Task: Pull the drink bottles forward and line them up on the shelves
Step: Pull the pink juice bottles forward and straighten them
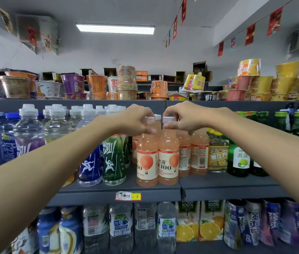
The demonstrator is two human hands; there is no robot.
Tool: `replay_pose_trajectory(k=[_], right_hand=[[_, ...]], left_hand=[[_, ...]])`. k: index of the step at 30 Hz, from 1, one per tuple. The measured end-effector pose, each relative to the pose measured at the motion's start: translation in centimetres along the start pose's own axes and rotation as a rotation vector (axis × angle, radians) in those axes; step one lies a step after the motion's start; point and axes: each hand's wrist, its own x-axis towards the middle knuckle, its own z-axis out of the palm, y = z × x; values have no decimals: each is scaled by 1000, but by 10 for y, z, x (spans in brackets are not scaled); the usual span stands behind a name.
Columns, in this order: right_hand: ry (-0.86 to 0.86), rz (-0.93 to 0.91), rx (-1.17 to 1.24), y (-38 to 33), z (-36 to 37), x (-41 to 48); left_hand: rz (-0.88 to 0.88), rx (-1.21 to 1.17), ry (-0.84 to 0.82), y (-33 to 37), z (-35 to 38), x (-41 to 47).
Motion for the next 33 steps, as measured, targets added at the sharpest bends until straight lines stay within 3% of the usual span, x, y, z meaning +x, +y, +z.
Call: replay_pose_trajectory(k=[20,33], right_hand=[[-19,138,-70,93,-34,-77],[-18,197,-100,98,-24,-75]], left_hand=[[107,-81,116,116,37,49],[49,-36,111,125,56,54]])
